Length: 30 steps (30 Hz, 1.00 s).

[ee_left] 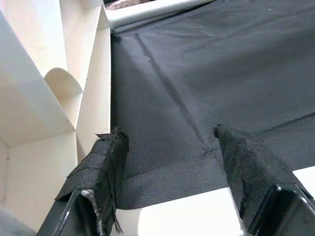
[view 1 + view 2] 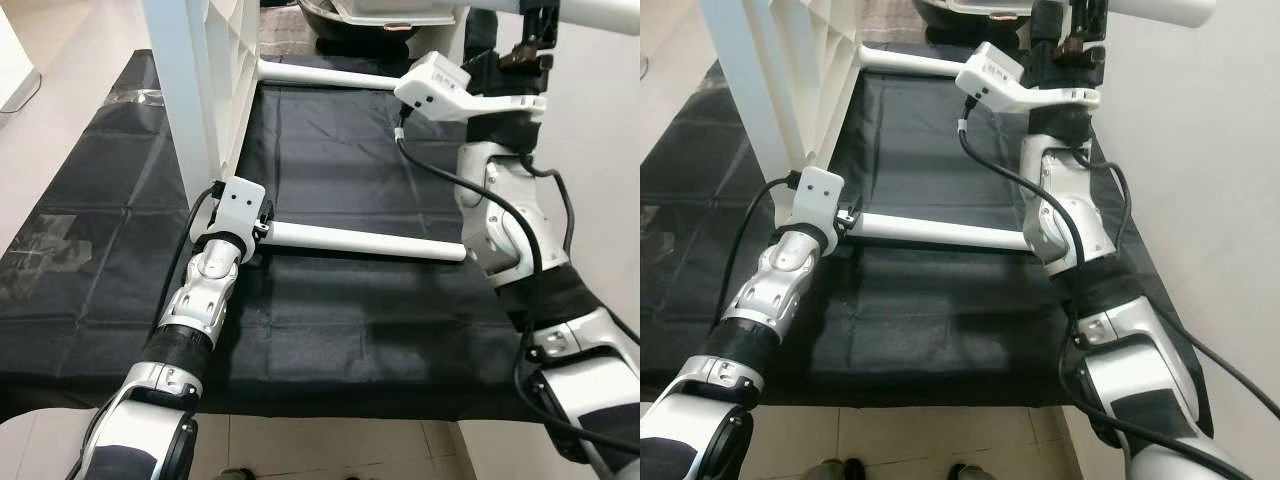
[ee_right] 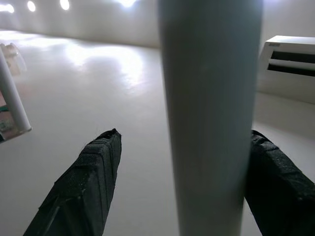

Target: Building children table

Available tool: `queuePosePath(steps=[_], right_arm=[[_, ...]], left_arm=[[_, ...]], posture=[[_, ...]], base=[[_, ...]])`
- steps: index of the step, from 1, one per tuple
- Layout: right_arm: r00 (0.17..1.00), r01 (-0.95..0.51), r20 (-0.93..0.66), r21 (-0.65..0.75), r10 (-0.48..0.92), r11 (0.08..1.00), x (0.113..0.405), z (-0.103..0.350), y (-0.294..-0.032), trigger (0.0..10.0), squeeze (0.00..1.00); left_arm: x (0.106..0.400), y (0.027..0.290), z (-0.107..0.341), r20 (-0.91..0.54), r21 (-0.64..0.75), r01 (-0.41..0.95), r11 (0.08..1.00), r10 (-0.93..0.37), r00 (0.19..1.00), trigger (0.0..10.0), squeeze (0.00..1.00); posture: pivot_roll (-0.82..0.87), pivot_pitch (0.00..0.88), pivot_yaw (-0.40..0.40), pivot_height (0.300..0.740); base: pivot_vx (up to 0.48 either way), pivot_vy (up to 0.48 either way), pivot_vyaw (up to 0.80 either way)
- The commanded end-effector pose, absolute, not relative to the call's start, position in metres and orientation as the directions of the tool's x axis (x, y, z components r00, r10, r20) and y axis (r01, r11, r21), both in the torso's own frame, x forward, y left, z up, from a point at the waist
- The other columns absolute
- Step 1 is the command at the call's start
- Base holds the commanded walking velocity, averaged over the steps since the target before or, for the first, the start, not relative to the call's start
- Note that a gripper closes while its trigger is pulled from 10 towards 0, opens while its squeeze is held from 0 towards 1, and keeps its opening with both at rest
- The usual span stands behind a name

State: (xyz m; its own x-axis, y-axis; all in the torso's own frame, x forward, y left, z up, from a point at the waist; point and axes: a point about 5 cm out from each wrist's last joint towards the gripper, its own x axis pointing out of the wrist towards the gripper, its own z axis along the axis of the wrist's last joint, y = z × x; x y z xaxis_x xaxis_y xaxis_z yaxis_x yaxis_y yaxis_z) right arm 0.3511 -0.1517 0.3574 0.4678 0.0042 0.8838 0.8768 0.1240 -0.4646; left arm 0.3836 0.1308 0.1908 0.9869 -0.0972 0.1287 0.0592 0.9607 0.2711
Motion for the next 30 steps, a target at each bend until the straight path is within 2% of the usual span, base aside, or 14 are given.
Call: queuePosePath(steps=[1,11,15,16,30], right_arm=[[0.434,0.894,0.901,-0.433,0.018,0.115,0.350,0.366,-0.151,10.0,0.00],[0.414,0.902,0.910,-0.412,0.018,0.125,0.353,0.380,-0.151,10.0,0.00],[0.419,0.898,0.908,-0.418,0.021,0.138,0.354,0.380,-0.148,10.0,0.00],[0.431,0.891,0.902,-0.431,0.027,0.143,0.355,0.380,-0.147,0.0,0.00],[0.449,0.878,0.894,-0.443,0.010,0.181,0.358,0.380,-0.150,0.0,0.00]], left_arm=[[0.383,0.141,0.188,0.116,0.275,0.024,0.961,-0.058,0.992,10.0,0.00],[0.382,0.144,0.203,0.192,0.292,-0.036,0.956,-0.022,0.981,10.0,0.00],[0.382,0.146,0.199,0.180,0.298,-0.040,0.954,-0.016,0.984,10.0,0.00],[0.382,0.147,0.197,0.172,0.300,-0.038,0.953,-0.015,0.985,10.0,0.00],[0.390,0.163,0.197,0.146,0.302,-0.082,0.950,0.039,0.988,10.0,0.00]], posture=[[0.12,0.177,-0.061,0.740],[0.12,0.177,-0.064,0.740],[0.12,0.176,-0.066,0.740],[0.12,0.176,-0.066,0.740],[0.11,0.162,-0.061,0.740]], base=[[0.000,0.000,0.00],[0.000,0.000,0.00],[0.000,0.000,0.00],[0.000,0.000,0.00],[0.000,0.000,0.00]])
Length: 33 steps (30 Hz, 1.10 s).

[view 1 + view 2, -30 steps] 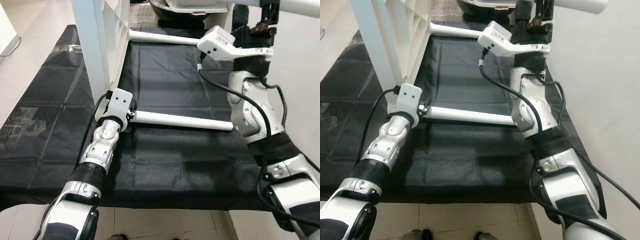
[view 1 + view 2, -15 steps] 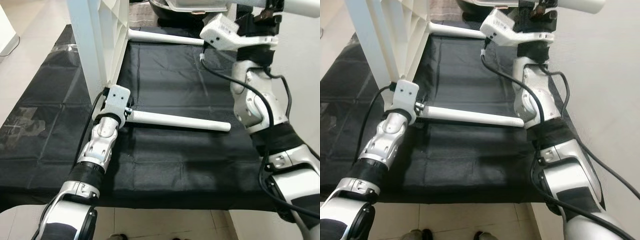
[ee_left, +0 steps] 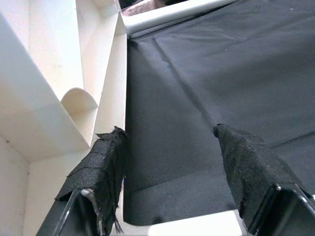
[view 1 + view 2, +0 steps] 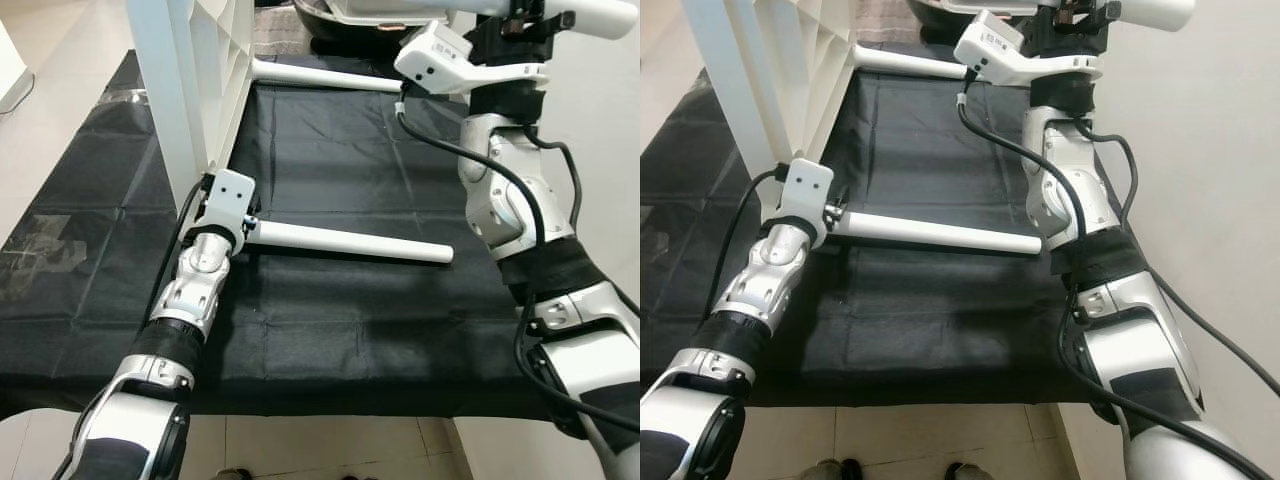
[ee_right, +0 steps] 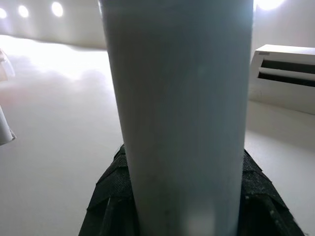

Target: Building children table

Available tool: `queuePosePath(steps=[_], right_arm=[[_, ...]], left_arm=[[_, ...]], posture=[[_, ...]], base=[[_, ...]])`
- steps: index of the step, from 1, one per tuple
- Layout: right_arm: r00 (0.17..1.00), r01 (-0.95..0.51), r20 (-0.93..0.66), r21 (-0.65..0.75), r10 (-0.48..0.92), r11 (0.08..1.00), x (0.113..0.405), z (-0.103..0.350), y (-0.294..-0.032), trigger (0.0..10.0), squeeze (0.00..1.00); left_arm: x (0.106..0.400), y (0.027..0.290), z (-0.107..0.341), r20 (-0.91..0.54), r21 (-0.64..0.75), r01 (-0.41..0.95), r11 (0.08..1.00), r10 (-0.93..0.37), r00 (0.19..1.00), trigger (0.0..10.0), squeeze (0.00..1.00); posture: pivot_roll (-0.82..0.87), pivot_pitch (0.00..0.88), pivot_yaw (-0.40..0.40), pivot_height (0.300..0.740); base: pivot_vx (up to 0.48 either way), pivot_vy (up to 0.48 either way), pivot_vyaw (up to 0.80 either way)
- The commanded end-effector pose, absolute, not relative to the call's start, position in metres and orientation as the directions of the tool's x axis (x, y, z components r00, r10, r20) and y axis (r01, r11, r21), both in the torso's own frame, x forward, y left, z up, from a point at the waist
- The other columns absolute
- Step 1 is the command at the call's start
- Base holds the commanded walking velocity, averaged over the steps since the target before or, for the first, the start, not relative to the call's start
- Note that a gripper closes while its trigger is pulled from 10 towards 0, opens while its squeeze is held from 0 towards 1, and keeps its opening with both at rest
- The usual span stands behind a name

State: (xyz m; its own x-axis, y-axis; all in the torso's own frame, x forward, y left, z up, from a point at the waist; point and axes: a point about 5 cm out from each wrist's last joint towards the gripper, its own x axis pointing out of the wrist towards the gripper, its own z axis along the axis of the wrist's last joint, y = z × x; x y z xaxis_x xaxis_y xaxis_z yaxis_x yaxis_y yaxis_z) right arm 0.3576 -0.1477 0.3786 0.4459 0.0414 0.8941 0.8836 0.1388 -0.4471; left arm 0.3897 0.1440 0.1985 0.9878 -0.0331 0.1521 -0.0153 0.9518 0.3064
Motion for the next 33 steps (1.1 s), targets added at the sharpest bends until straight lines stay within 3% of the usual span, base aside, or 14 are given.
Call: queuePosePath(steps=[1,7,9,11,13,18,20,23,25,26,28,29,30,33], right_arm=[[0.446,0.880,0.895,-0.440,0.008,0.180,0.357,0.381,-0.152,0.0,0.00],[0.447,0.888,0.894,-0.438,-0.038,0.141,0.357,0.388,-0.172,0.0,0.00],[0.468,0.881,0.879,-0.457,-0.091,0.118,0.359,0.388,-0.192,0.0,0.00],[0.468,0.881,0.879,-0.457,-0.091,0.118,0.359,0.388,-0.192,0.0,0.00],[0.511,0.860,0.835,-0.498,-0.204,0.114,0.361,0.380,-0.225,0.0,0.00],[0.513,0.857,0.804,-0.500,-0.303,0.123,0.359,0.375,-0.253,0.0,0.00],[0.480,0.876,0.766,-0.449,-0.427,0.178,0.352,0.370,-0.273,0.0,0.00],[0.474,0.880,0.713,-0.407,-0.517,0.246,0.351,0.363,-0.282,0.0,0.00],[0.503,0.864,0.554,-0.316,-0.663,0.392,0.353,0.342,-0.295,0.0,0.00],[0.503,0.864,0.554,-0.316,-0.663,0.392,0.353,0.342,-0.295,0.0,0.00],[0.550,0.835,0.385,-0.235,-0.741,0.498,0.358,0.317,-0.299,0.0,0.00],[0.550,0.835,0.385,-0.235,-0.741,0.498,0.358,0.317,-0.299,0.0,0.00],[0.567,0.823,0.276,-0.167,-0.776,0.542,0.360,0.301,-0.300,0.0,0.00],[0.580,0.814,0.198,-0.124,-0.790,0.567,0.361,0.287,-0.298,0.0,0.00]], left_arm=[[0.390,0.166,0.197,0.145,0.309,-0.091,0.947,0.048,0.988,10.0,0.00],[0.392,0.193,0.207,0.158,0.373,-0.137,0.918,0.082,0.984,10.0,0.00],[0.393,0.211,0.219,0.184,0.484,-0.152,0.862,0.070,0.981,10.0,0.00],[0.393,0.211,0.219,0.184,0.484,-0.152,0.862,0.070,0.981,10.0,0.00],[0.394,0.238,0.247,0.223,0.613,-0.183,0.769,0.053,0.973,10.0,0.00],[0.394,0.258,0.279,0.270,0.696,-0.226,0.682,0.043,0.962,10.0,0.00],[0.394,0.262,0.311,0.327,0.743,-0.271,0.611,0.022,0.945,10.0,0.00],[0.395,0.261,0.325,0.351,0.759,-0.289,0.584,0.007,0.936,10.0,0.00],[0.396,0.249,0.359,0.411,0.784,-0.329,0.526,-0.043,0.910,10.0,0.00],[0.396,0.249,0.359,0.411,0.784,-0.329,0.526,-0.043,0.910,10.0,0.00],[0.396,0.238,0.381,0.448,0.793,-0.354,0.496,-0.081,0.890,10.0,0.00],[0.396,0.238,0.381,0.448,0.793,-0.354,0.496,-0.081,0.890,10.0,0.00],[0.396,0.233,0.391,0.465,0.795,-0.366,0.484,-0.100,0.879,10.0,0.00],[0.395,0.226,0.401,0.482,0.797,-0.376,0.472,-0.123,0.868,10.0,0.00]], posture=[[0.11,0.161,-0.062,0.740],[0.11,0.158,-0.063,0.740],[0.11,0.159,-0.062,0.740],[0.11,0.159,-0.062,0.740],[0.13,0.164,-0.059,0.740],[0.14,0.166,-0.057,0.740],[0.14,0.165,-0.051,0.740],[0.16,0.164,-0.047,0.740],[0.18,0.161,-0.037,0.740],[0.18,0.161,-0.037,0.740],[0.18,0.160,-0.031,0.740],[0.18,0.160,-0.031,0.740],[0.19,0.158,-0.025,0.740],[0.20,0.157,-0.023,0.740]], base=[[0.000,0.000,0.00],[0.000,0.000,0.00],[0.000,0.000,0.00],[0.000,0.000,0.00],[0.000,0.000,0.00],[0.000,0.000,0.00],[0.000,0.000,0.00],[0.000,0.000,0.00],[0.000,0.000,0.00],[0.000,0.000,0.00],[0.000,0.000,0.00],[0.000,0.000,0.00],[0.000,0.000,0.00],[0.000,0.000,0.00]])
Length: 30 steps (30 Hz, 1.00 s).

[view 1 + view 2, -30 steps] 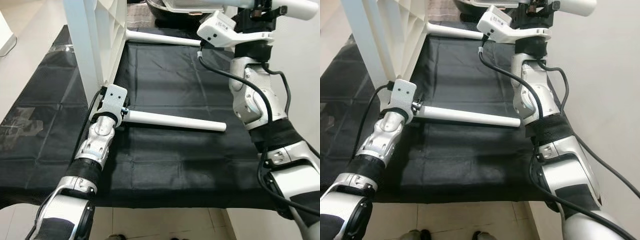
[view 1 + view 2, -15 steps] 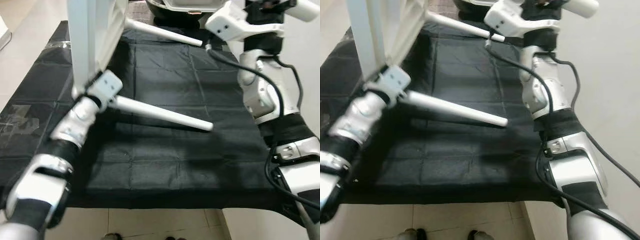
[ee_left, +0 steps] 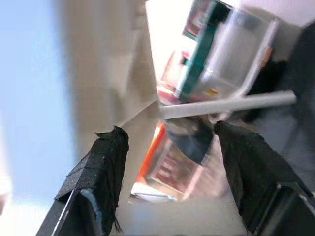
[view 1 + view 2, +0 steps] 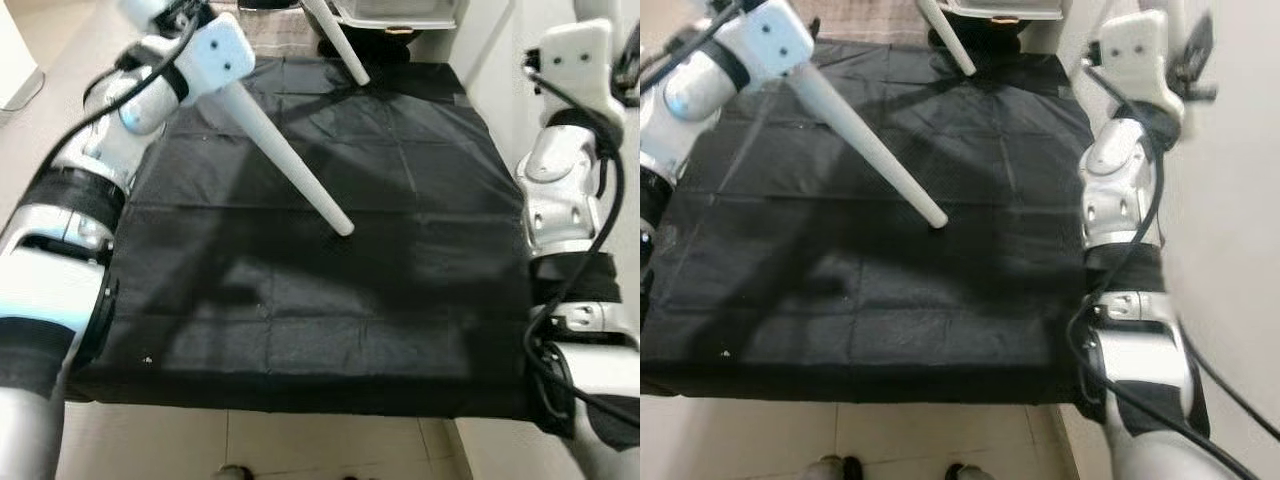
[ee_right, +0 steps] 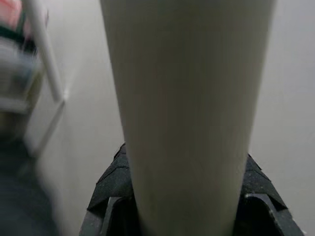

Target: Building children table

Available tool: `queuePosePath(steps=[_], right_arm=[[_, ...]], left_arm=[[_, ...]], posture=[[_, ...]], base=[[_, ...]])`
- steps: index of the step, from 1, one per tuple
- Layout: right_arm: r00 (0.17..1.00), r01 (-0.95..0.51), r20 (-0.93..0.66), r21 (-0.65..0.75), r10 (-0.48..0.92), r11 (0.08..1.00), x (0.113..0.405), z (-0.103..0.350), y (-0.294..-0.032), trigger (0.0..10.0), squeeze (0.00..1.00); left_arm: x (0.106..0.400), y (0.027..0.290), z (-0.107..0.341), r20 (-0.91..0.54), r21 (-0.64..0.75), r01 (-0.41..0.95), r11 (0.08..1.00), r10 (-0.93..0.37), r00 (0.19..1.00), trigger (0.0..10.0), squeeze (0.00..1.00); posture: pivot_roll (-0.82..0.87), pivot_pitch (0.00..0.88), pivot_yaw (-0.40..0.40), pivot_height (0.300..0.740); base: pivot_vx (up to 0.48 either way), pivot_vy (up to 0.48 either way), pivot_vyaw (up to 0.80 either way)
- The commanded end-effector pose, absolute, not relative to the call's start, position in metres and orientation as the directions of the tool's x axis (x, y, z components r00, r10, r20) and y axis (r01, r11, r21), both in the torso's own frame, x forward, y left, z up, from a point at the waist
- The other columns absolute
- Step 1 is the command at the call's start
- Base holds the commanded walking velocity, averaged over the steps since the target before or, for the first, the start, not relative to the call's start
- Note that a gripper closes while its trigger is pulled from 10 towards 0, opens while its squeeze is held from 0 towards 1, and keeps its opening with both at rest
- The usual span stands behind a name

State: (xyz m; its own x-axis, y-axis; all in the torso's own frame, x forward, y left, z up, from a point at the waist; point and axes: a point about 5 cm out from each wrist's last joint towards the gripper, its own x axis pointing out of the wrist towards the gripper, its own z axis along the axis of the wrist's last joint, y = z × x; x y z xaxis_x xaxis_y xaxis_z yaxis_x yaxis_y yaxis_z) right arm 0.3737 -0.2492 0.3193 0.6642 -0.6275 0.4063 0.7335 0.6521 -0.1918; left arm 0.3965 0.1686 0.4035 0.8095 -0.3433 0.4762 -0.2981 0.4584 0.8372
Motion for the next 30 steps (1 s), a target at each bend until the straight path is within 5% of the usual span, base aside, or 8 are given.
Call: queuePosePath(steps=[1,10,11,16,25,26,29,30], right_arm=[[0.601,0.799,0.120,-0.079,-0.790,0.596,0.362,0.273,-0.294,0.0,0.00],[0.717,0.696,-0.085,0.024,-0.692,0.718,0.368,0.227,-0.255,0.0,0.00],[0.750,0.656,-0.131,0.031,-0.648,0.754,0.365,0.213,-0.234,0.0,0.00],[0.788,0.606,-0.161,0.034,-0.594,0.795,0.362,0.203,-0.214,0.0,0.00],[0.807,0.574,-0.191,0.034,-0.558,0.818,0.360,0.196,-0.204,0.0,0.00],[0.815,0.560,-0.201,0.034,-0.543,0.828,0.359,0.194,-0.199,10.0,0.00],[0.833,0.530,-0.208,0.040,-0.512,0.847,0.357,0.192,-0.194,10.0,0.00],[0.854,0.499,-0.195,0.047,-0.482,0.866,0.354,0.191,-0.190,10.0,1.00]], left_arm=[[0.395,0.218,0.411,0.496,0.797,-0.378,0.470,-0.154,0.854,10.0,0.00],[0.400,0.164,0.397,0.446,0.832,-0.217,0.510,-0.384,0.808,10.0,0.00],[0.401,0.136,0.360,0.384,0.851,-0.092,0.517,-0.494,0.780,10.0,0.00],[0.394,0.110,0.294,0.297,0.828,0.100,0.552,-0.582,0.757,10.0,0.00],[0.373,0.088,0.237,0.224,0.755,0.275,0.595,-0.629,0.745,10.0,0.00],[0.362,0.083,0.218,0.200,0.728,0.322,0.605,-0.637,0.744,10.0,0.00],[0.351,0.080,0.203,0.180,0.691,0.364,0.624,-0.637,0.750,10.0,0.00],[0.343,0.081,0.190,0.165,0.642,0.389,0.661,-0.614,0.772,10.0,0.00]], posture=[[0.20,0.153,-0.017,0.740],[0.20,0.151,-0.008,0.740],[0.19,0.152,-0.006,0.740],[0.18,0.152,-0.006,0.740],[0.18,0.150,-0.013,0.740],[0.18,0.146,-0.018,0.740],[0.18,0.141,-0.020,0.740],[0.18,0.133,-0.023,0.740]], base=[[0.000,0.000,0.00],[0.000,0.000,0.00],[0.000,0.000,0.00],[0.000,0.000,0.00],[0.000,0.000,0.00],[0.000,0.000,0.00],[0.000,0.000,0.00],[0.000,0.000,0.00]])
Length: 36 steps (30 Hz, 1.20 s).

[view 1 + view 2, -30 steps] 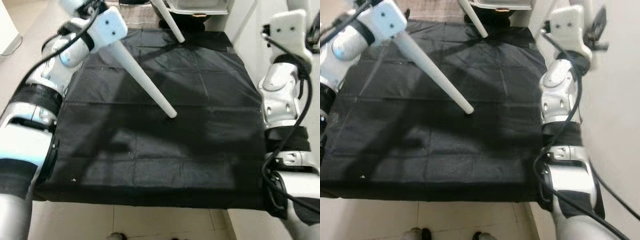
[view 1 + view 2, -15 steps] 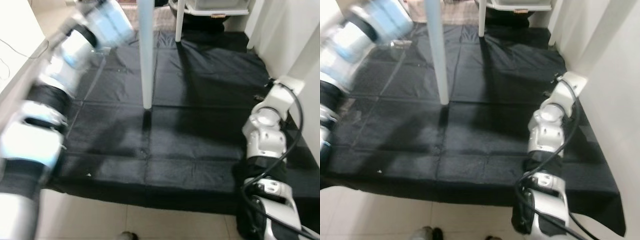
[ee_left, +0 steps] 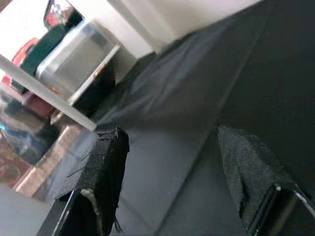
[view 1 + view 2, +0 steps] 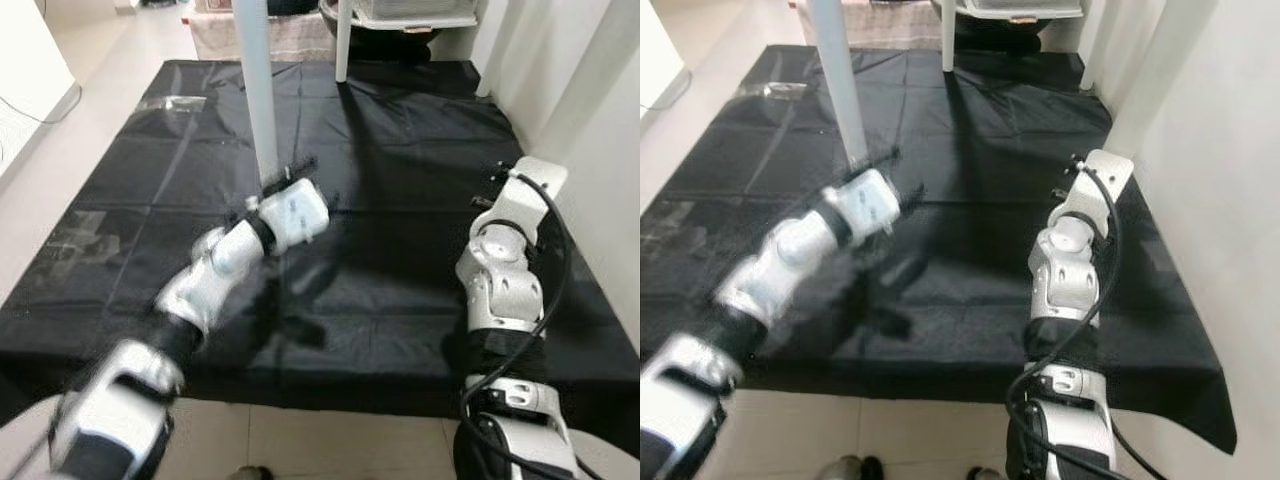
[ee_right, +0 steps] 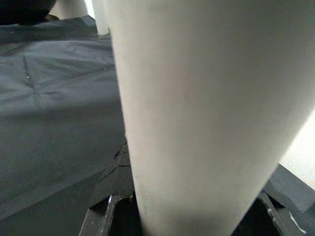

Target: Building children table

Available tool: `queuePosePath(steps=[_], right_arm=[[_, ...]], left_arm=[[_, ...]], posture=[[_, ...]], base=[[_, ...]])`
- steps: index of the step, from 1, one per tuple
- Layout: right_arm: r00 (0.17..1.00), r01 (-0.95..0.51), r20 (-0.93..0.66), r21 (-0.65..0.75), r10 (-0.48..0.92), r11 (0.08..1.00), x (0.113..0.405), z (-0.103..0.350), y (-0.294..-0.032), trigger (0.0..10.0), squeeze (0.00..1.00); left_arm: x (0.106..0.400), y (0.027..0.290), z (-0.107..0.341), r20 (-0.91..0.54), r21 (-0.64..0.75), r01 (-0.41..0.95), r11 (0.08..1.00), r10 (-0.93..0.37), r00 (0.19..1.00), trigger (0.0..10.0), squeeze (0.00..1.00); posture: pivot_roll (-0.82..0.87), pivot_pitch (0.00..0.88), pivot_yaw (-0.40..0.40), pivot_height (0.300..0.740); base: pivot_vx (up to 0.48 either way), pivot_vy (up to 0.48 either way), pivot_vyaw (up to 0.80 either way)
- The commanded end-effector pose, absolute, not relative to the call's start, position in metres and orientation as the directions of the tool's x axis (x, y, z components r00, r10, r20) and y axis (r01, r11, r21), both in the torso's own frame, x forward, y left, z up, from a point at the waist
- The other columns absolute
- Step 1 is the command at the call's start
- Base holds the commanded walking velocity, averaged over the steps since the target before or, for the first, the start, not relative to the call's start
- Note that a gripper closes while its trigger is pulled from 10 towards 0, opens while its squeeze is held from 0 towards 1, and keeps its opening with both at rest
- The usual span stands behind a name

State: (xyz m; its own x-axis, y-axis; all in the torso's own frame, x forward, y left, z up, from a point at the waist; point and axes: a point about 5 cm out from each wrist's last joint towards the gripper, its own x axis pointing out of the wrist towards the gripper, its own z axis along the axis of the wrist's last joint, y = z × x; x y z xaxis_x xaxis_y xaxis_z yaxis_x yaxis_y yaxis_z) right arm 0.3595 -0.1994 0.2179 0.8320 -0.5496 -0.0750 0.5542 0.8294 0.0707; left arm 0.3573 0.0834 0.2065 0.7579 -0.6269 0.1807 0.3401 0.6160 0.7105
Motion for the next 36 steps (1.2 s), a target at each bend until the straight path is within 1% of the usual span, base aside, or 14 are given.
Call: queuePosePath(steps=[1,2,5,6,13,15,18,20,21,22,24,26,28,36], right_arm=[[0.854,0.499,-0.195,0.047,-0.482,0.866,0.354,0.191,-0.190,10.0,1.00],[0.865,0.481,-0.182,0.034,-0.468,0.876,0.348,0.189,-0.189,10.0,1.00],[0.873,0.470,-0.177,0.047,-0.455,0.882,0.342,0.188,-0.188,10.0,1.00],[0.885,0.449,-0.169,0.062,-0.434,0.892,0.334,0.185,-0.187,10.0,0.00],[0.909,0.411,-0.114,0.073,-0.402,0.909,0.316,0.184,-0.192,10.0,0.00],[0.950,0.312,-0.046,0.117,-0.308,0.943,0.299,0.181,-0.188,10.0,0.00],[0.950,0.312,-0.046,0.117,-0.308,0.943,0.299,0.181,-0.188,10.0,0.00],[0.961,0.276,-0.030,0.123,-0.274,0.953,0.294,0.179,-0.185,10.0,0.00],[0.975,0.224,-0.025,0.118,-0.223,0.967,0.284,0.170,-0.178,10.0,0.00],[0.975,0.224,-0.025,0.118,-0.223,0.967,0.284,0.170,-0.178,10.0,0.00],[0.992,0.128,-0.027,0.123,-0.126,0.984,0.266,0.154,-0.164,10.0,0.00],[0.992,0.128,-0.027,0.123,-0.126,0.984,0.266,0.154,-0.164,10.0,0.00],[0.999,0.025,-0.036,0.112,-0.021,0.993,0.251,0.139,-0.149,10.0,0.00],[0.998,0.008,-0.067,0.102,-0.001,0.995,0.242,0.125,-0.140,10.0,0.00]], left_arm=[[0.343,0.081,0.190,0.165,0.642,0.389,0.661,-0.614,0.772,10.0,0.00],[0.334,0.084,0.180,0.151,0.613,0.400,0.682,-0.597,0.788,10.0,0.00],[0.329,0.087,0.173,0.139,0.588,0.402,0.702,-0.578,0.804,10.0,0.00],[0.321,0.093,0.165,0.120,0.555,0.402,0.728,-0.549,0.827,10.0,0.00],[0.310,0.099,0.151,0.082,0.499,0.406,0.766,-0.508,0.858,10.0,0.00],[0.296,0.099,0.139,0.050,0.431,0.422,0.798,-0.489,0.871,10.0,0.00],[0.296,0.099,0.139,0.050,0.431,0.422,0.798,-0.489,0.871,10.0,0.00],[0.291,0.099,0.136,0.036,0.407,0.429,0.806,-0.484,0.874,10.0,0.00],[0.284,0.098,0.129,0.008,0.373,0.439,0.818,-0.476,0.879,10.0,0.00],[0.284,0.098,0.129,0.008,0.373,0.439,0.818,-0.476,0.879,10.0,0.00],[0.274,0.097,0.117,-0.042,0.296,0.443,0.846,-0.451,0.891,10.0,0.00],[0.274,0.097,0.117,-0.042,0.296,0.443,0.846,-0.451,0.891,10.0,0.00],[0.272,0.095,0.112,-0.063,0.240,0.439,0.866,-0.437,0.897,10.0,0.00],[0.274,0.087,0.111,-0.063,0.203,0.437,0.876,-0.434,0.899,10.0,0.00]], posture=[[0.18,0.133,-0.023,0.740],[0.18,0.126,-0.024,0.740],[0.18,0.119,-0.024,0.740],[0.17,0.106,-0.022,0.740],[0.16,0.071,-0.019,0.740],[0.15,0.035,-0.020,0.740],[0.15,0.035,-0.020,0.740],[0.15,0.029,-0.020,0.740],[0.14,0.000,-0.027,0.740],[0.14,0.000,-0.027,0.740],[0.14,0.000,-0.031,0.740],[0.14,0.000,-0.031,0.740],[0.13,0.000,-0.036,0.740],[0.12,0.000,-0.039,0.740]], base=[[0.000,0.000,0.00],[0.000,0.000,0.00],[0.000,0.000,0.00],[0.000,0.000,0.00],[0.000,0.000,0.00],[0.000,0.000,0.00],[0.000,0.000,0.00],[0.000,0.000,0.00],[0.000,0.000,0.00],[0.000,0.000,0.00],[0.000,0.000,0.00],[0.000,0.000,0.00],[-0.129,0.000,0.00],[-0.300,0.000,0.00]])
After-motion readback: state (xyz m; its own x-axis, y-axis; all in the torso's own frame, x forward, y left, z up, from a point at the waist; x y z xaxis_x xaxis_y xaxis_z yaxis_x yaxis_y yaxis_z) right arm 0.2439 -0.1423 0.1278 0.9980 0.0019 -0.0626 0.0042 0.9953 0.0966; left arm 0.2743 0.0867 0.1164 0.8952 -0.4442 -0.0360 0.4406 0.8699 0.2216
